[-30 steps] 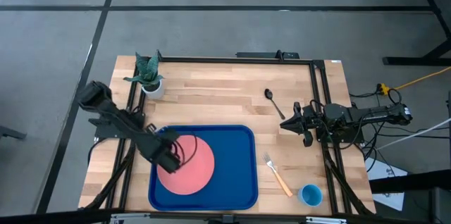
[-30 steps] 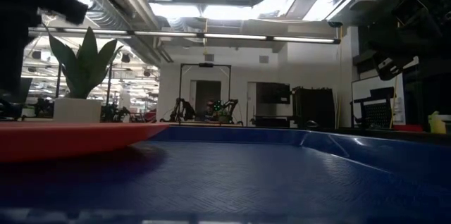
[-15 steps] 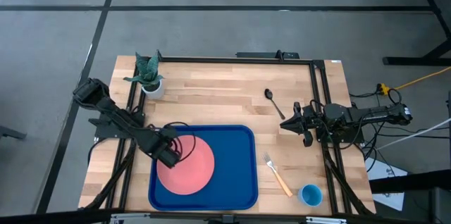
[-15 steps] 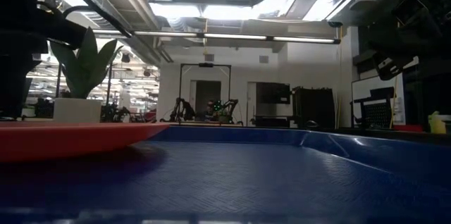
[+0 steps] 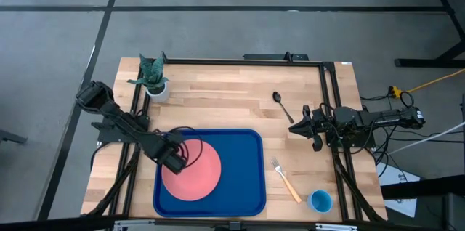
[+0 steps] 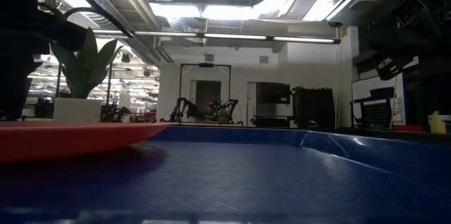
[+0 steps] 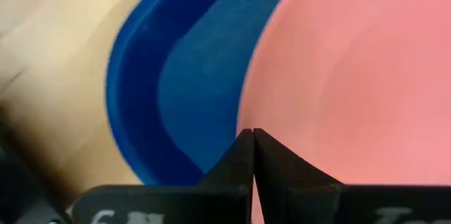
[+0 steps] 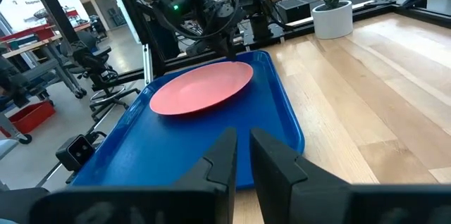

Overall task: Pick and place plate/cup/fork/spoon on tray
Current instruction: Put the pink plate on the blue serving tray, then put the blue cup on the blue serving tray to the top left of the pink plate

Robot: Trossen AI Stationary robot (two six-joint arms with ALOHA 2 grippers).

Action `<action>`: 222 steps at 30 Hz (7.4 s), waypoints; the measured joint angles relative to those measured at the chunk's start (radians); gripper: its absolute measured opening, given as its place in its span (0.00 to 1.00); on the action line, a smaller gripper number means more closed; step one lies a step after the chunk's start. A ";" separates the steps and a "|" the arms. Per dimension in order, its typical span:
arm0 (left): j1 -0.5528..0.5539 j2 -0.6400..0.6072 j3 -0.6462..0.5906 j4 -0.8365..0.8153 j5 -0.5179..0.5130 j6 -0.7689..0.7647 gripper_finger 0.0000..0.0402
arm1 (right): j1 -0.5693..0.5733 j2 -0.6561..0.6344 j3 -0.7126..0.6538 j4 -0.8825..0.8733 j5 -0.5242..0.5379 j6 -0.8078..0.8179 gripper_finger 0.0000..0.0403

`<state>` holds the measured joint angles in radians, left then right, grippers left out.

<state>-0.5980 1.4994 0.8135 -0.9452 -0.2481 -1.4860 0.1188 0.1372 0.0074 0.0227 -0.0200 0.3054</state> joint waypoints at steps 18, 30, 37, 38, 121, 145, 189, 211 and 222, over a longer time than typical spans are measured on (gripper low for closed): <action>0.000 0.000 -0.084 -0.011 -0.015 -0.003 0.00 | 0.000 0.000 0.000 0.000 0.000 -0.004 0.11; 0.000 0.000 -0.076 0.082 0.034 0.003 0.00 | 0.000 0.000 0.000 0.000 0.000 -0.026 0.11; 0.000 -0.001 -0.076 0.167 0.035 0.003 0.00 | 0.000 0.000 0.000 0.000 0.000 -0.026 0.11; 0.000 -0.001 -0.076 0.170 0.039 0.003 0.00 | 0.000 0.000 0.000 0.000 0.000 -0.026 0.11; 0.312 -0.137 0.209 0.042 -0.663 0.555 0.00 | 0.000 0.022 0.090 0.611 -0.163 -0.265 0.11; 0.400 -0.137 0.209 0.043 -0.685 0.651 0.00 | 0.397 0.686 0.922 -0.804 -0.421 0.323 0.11; 0.403 -0.137 0.209 0.079 -0.674 0.651 0.00 | 0.556 0.903 0.916 -0.595 -0.191 0.395 0.13; 0.403 -0.137 0.209 0.079 -0.647 0.656 0.00 | 0.565 0.901 0.916 -0.594 0.003 0.394 0.13; 0.403 -0.137 0.209 0.079 -0.538 0.658 0.00 | 0.565 0.901 0.916 -0.590 -0.019 0.434 0.13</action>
<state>-0.1951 1.3621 1.0222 -0.8658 -0.7862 -0.8276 0.6834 1.0386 0.9234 -0.5671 -0.0394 0.7394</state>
